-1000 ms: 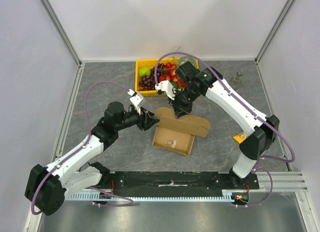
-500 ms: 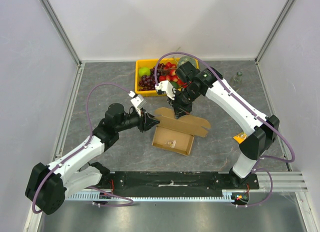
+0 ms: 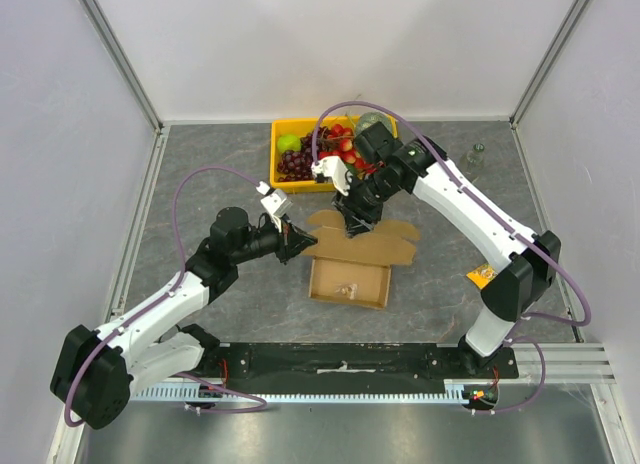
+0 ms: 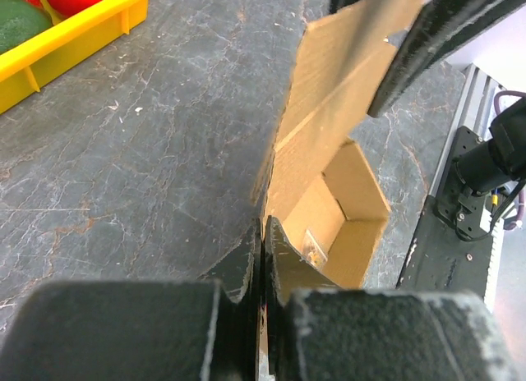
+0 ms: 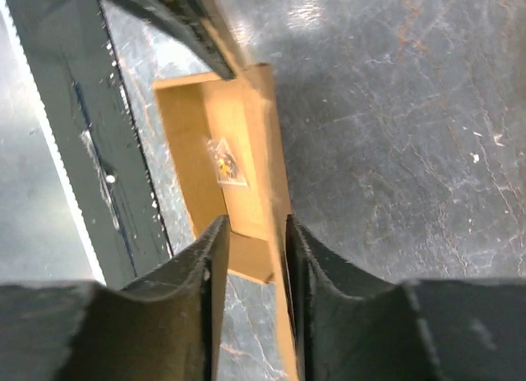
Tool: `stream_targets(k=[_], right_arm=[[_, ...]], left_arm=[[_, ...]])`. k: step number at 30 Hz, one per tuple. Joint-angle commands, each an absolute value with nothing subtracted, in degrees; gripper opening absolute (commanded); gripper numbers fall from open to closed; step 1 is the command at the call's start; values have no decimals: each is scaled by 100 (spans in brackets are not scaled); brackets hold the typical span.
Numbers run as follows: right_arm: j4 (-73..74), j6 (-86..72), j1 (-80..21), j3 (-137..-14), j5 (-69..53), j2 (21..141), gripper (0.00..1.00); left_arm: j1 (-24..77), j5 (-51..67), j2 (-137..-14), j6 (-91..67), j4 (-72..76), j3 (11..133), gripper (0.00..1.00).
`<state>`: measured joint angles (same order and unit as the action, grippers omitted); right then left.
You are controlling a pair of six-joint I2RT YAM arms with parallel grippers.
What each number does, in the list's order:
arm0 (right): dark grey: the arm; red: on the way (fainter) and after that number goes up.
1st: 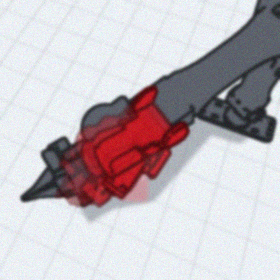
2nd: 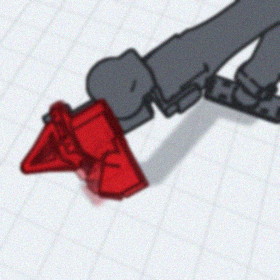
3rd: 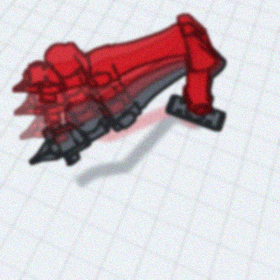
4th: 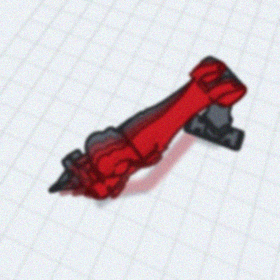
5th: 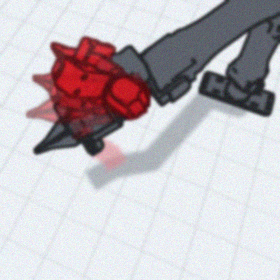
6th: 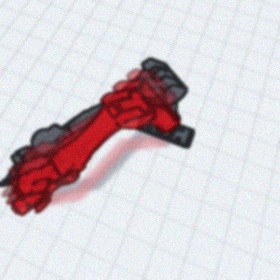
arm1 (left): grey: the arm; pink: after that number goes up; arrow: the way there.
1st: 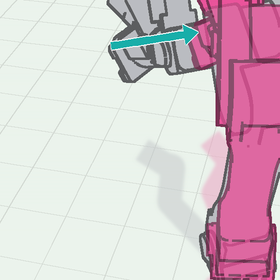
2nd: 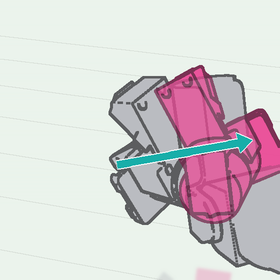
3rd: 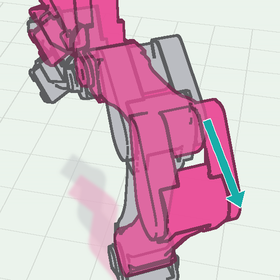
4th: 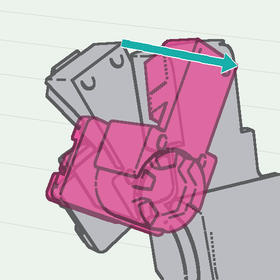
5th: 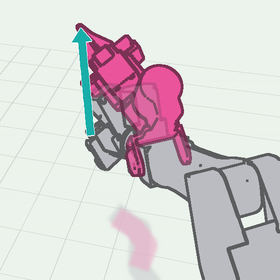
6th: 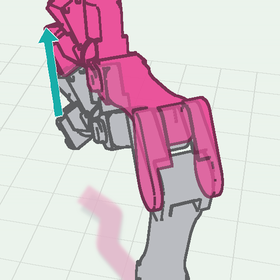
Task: Fold the paper box
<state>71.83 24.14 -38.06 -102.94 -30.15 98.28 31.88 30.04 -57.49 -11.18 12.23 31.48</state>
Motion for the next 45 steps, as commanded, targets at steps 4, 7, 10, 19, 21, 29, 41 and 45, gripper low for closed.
stream_targets(k=[4,7,10,19,21,29,41,45], right_arm=[[3593,-539,-2392,-8223,-2410,8160,58],[2035,-1649,-2180,-6833,-1261,6894,81],[1442,-2416,-2127,-6048,-380,6303,91],[882,-2224,-1829,-5135,-805,6223,98],[459,-1970,-1793,-4818,-1483,6135,95],[-606,-1723,-1635,-4096,-2460,6406,80],[-598,-704,-1529,-4297,-2804,7496,72],[-527,-466,-1450,-4473,-2952,7848,71]], left_arm=[[3173,2523,-5652,-1371,1503,2971,2],[3164,2356,-5599,-1424,1529,2883,2],[3155,2268,-5599,-1468,1564,2830,2],[3155,2180,-5634,-1468,1573,2839,2],[3155,1988,-5669,-1415,1460,2891,2],[3094,1309,-6503,-1073,685,3875,2],[2874,1485,-7040,-993,756,4043,2],[2830,1547,-7119,-1002,782,4069,2]])
